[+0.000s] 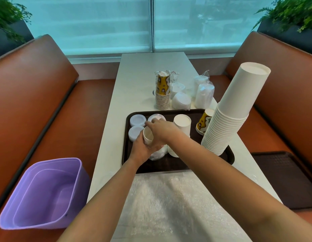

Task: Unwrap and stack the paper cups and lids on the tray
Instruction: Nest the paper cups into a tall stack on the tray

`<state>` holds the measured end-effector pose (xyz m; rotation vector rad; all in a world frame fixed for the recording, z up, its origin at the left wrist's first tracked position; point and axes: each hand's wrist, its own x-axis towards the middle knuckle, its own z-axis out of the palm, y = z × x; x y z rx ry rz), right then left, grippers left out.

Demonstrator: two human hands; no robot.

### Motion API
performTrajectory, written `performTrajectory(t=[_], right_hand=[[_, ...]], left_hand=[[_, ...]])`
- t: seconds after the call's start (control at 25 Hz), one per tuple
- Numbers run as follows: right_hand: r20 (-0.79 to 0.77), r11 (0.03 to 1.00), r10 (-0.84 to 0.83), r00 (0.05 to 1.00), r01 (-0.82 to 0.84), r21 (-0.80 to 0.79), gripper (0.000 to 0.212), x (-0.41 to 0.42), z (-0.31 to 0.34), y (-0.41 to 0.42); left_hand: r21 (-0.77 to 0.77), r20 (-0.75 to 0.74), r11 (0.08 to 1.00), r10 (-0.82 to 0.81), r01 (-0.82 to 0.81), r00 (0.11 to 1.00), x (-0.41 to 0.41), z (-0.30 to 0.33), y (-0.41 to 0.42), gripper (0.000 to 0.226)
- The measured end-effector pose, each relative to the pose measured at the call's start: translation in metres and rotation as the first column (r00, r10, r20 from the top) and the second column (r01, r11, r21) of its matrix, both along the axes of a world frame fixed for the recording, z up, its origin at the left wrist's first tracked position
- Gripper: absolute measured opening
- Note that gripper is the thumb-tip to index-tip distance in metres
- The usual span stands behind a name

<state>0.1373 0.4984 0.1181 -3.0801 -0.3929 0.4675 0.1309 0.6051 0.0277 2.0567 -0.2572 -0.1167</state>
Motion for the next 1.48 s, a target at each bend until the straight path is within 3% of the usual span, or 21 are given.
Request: performTrajectory(t=[0.12,0.32,0.48,0.56,0.64,0.76,0.84,1.0,1.28,1.36,1.48], right_hand=[[-0.121,0.999,-0.039,0.992,0.038,-0.009,0.085,0.015,0.010,0.000],[0.051,0.995,0.003,0.999,-0.008,0.099,0.083,0.011,0.049,-0.007],[0.157,0.941,-0.126,0.979,0.068,0.332,0.087,-0.001,0.081,-0.033],[0.251,0.823,-0.270,0.929,0.087,0.562,0.080,-0.007,0.075,-0.049],[0.250,0.612,-0.446,0.859,0.089,0.786,0.075,-0.015,0.051,-0.061],[0.164,0.349,-0.601,0.782,0.071,0.935,0.073,-0.026,0.002,-0.073],[0.126,0.250,-0.644,0.754,0.052,0.967,0.074,-0.032,-0.026,-0.077],[0.047,0.178,-0.692,0.721,0.107,0.978,0.073,-0.038,-0.055,-0.075],[0.069,0.175,-0.723,0.687,0.086,0.981,0.072,-0.038,-0.064,-0.069],[0.013,0.159,-0.750,0.661,0.161,0.974,0.075,-0.041,-0.073,-0.071],[-0.152,0.134,-0.705,0.693,0.340,0.931,0.072,-0.048,-0.096,-0.077]], left_hand=[[-0.118,-0.104,0.993,0.020,-0.032,0.994,-0.001,-0.003,-0.001,0.065],[-0.213,-0.147,0.975,0.034,-0.066,0.989,-0.001,-0.001,-0.001,0.066],[-0.194,-0.119,0.980,0.028,-0.051,0.993,0.001,-0.007,0.000,0.069],[-0.176,-0.100,0.983,0.032,-0.050,0.994,0.002,-0.009,0.001,0.074],[-0.187,-0.094,0.981,0.031,-0.049,0.995,0.002,-0.009,0.002,0.075],[-0.207,-0.091,0.978,0.018,-0.036,0.996,0.001,-0.008,0.001,0.075],[-0.209,-0.076,0.977,0.021,-0.036,0.997,0.001,-0.008,0.001,0.076],[-0.190,-0.068,0.981,0.025,-0.038,0.997,0.003,-0.011,0.000,0.078],[-0.198,-0.069,0.979,0.023,-0.037,0.997,0.003,-0.013,0.000,0.077],[-0.197,-0.068,0.980,0.021,-0.034,0.997,0.003,-0.012,0.000,0.076],[-0.175,-0.070,0.984,0.016,-0.028,0.997,0.003,-0.013,0.000,0.078]])
